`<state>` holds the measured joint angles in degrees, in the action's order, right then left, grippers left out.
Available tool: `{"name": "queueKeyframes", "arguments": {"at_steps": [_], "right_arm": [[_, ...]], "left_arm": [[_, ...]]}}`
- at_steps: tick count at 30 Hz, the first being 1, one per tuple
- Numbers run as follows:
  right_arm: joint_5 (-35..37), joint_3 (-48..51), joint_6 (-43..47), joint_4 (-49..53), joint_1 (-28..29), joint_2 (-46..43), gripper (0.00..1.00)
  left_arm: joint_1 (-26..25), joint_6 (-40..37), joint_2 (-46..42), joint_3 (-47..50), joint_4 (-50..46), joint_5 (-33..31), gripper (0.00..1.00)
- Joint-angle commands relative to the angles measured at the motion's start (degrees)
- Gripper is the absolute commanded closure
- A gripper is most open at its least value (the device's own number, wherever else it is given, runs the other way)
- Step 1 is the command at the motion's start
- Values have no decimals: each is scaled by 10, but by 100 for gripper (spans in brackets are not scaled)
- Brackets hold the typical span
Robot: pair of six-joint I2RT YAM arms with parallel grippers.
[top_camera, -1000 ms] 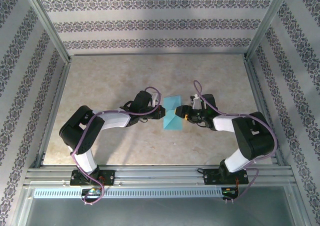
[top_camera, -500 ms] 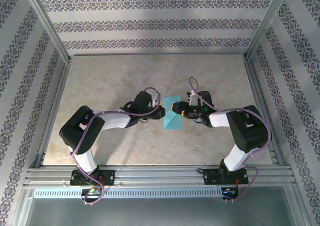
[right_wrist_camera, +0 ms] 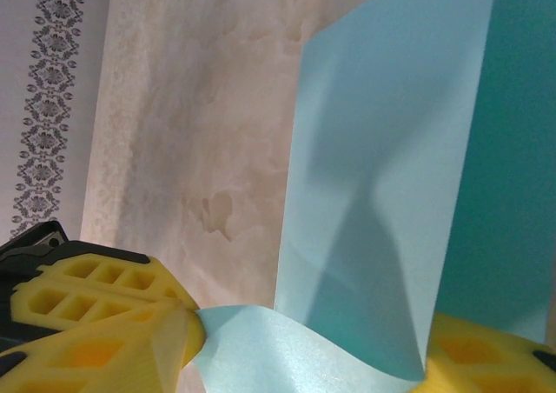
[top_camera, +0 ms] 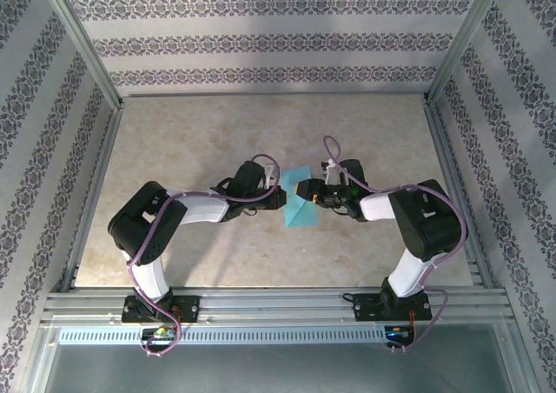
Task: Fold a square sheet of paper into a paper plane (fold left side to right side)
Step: Turn over the paper at the center of the table.
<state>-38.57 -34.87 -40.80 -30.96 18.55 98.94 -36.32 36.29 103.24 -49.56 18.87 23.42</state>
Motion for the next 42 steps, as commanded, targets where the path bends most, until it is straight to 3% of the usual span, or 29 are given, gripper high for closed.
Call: {"name": "queueKeyframes", "arguments": {"at_steps": [1,14,22,30,38,42], "right_arm": [[2,-9,6,-18,6,10,43],[18,-9,13,-9,15,22,57],[20,-13,15,-1,16,21,72],[16,-19,10,4,15,-2,89],[13,-27,9,16,8,-72,98],[-5,-33,-10,7,-5,-110,100]], "left_arm": [[-3,2,13,-4,6,-8,100],[-2,-4,20,-10,-1,-17,92],[2,-6,-11,4,-4,-41,79],[20,-23,-96,19,-43,-64,60],[41,-54,-209,26,-108,-105,41],[55,-66,-264,33,-123,-109,38]]}}
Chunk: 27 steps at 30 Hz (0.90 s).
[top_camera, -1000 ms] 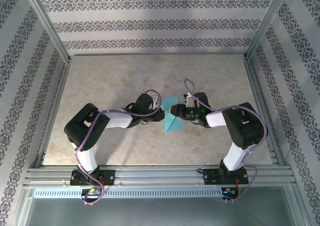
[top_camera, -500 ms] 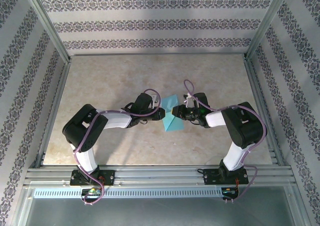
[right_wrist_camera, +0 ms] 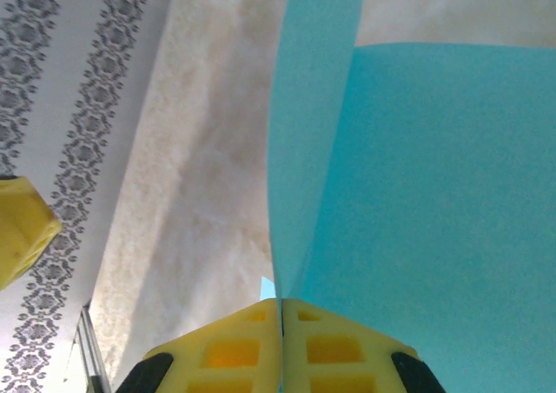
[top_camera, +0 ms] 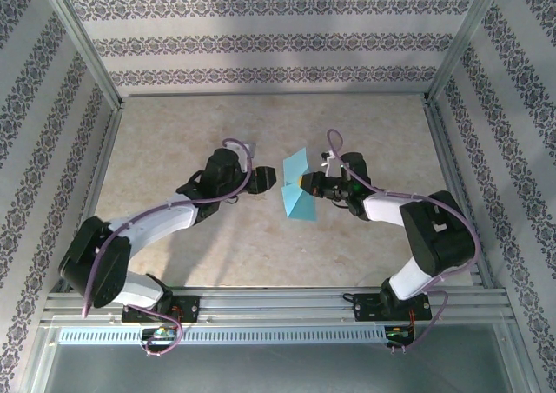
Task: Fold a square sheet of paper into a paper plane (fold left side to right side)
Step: Turn over the paper at the center of the table.
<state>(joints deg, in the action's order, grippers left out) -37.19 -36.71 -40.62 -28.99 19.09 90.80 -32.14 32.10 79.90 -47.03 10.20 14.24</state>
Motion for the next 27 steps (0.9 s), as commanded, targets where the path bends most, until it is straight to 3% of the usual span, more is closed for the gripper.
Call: {"name": "queueKeyframes", "arguments": {"at_steps": [1,5,9,11,17,21,27], "right_arm": [[-25,-16,-18,-18,-15,-38,100],[-46,-22,-45,-31,-36,-84,100],[-65,-23,-90,-59,-61,-134,100],[-71,-21,-113,-75,-72,-160,100],[-74,-17,-186,-134,-86,-222,100],[-71,-14,-256,-208,-85,-236,100],[-59,-14,-321,-291,-67,-229,100]], "left_arm": [[17,-28,-42,5,-47,-20,37],[32,-36,-101,13,-59,-23,30],[41,-26,-162,33,-20,-4,7],[47,-7,-184,45,19,21,0],[66,102,-198,97,198,82,0],[67,164,-158,98,321,161,0],[44,218,-86,55,425,259,2]]}}
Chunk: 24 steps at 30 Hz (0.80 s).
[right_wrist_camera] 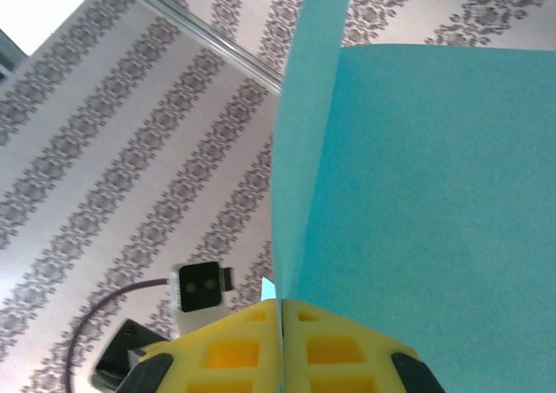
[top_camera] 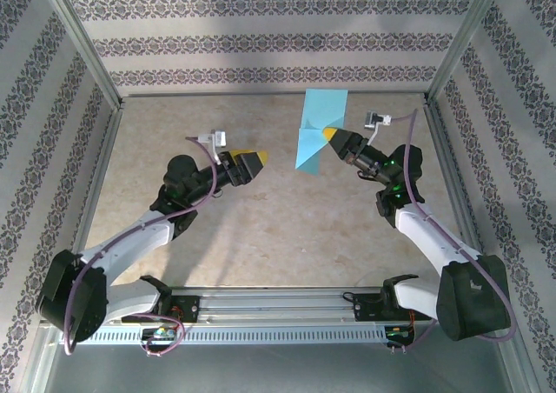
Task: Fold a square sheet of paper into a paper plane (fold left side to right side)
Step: Turn over the paper at the center of the table.
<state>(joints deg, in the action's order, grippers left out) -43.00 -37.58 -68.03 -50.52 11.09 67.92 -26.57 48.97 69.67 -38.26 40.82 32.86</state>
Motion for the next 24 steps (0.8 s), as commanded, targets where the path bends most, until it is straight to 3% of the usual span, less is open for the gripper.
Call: {"name": "queueKeyframes", "arguments": {"at_steps": [1,13,19,24], "right_arm": [[1,-6,-49,-80,18,0,100],[12,-12,-65,-110,68,12,100],[18,-1,-64,-117,77,14,100],[18,5,-62,-118,77,16,99]], "left_arm": [[-19,50,25,-40,125,81,2],[-63,79,99,-96,161,99,14],[-68,91,123,-110,179,106,31],[-67,98,133,-111,185,102,55]]}}
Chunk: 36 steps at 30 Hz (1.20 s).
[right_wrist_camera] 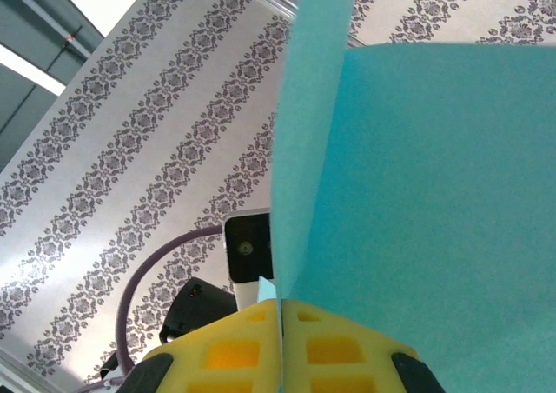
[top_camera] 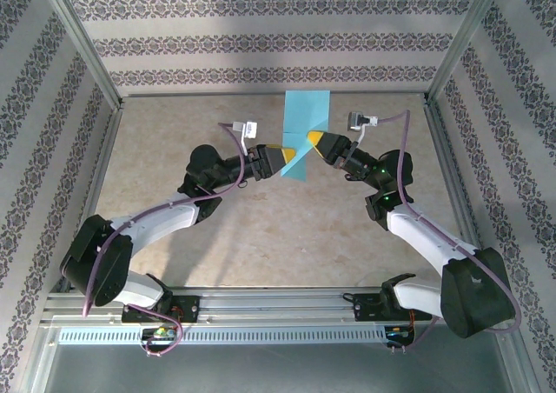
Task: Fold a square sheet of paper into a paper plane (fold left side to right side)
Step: Turn over the paper at the center of the table.
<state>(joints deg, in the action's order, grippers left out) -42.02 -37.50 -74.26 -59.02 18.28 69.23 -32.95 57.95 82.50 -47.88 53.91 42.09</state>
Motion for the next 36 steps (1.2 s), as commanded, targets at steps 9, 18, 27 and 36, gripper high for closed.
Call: {"name": "queueKeyframes", "arguments": {"at_steps": [9,18,27,36], "right_arm": [[15,12,12,-16,3,1,81],[12,28,43,36,-25,-34,59],[45,35,248,364,-68,-165,33],[241,-4,439,688,-76,-248,15]], "left_arm": [[-3,-20,-13,-13,14,2,89],[-2,-89,-61,-15,-114,-9,97],[-3,-276,-155,-75,-490,-87,100],[-72,-424,-163,-201,-858,-366,100]]}}
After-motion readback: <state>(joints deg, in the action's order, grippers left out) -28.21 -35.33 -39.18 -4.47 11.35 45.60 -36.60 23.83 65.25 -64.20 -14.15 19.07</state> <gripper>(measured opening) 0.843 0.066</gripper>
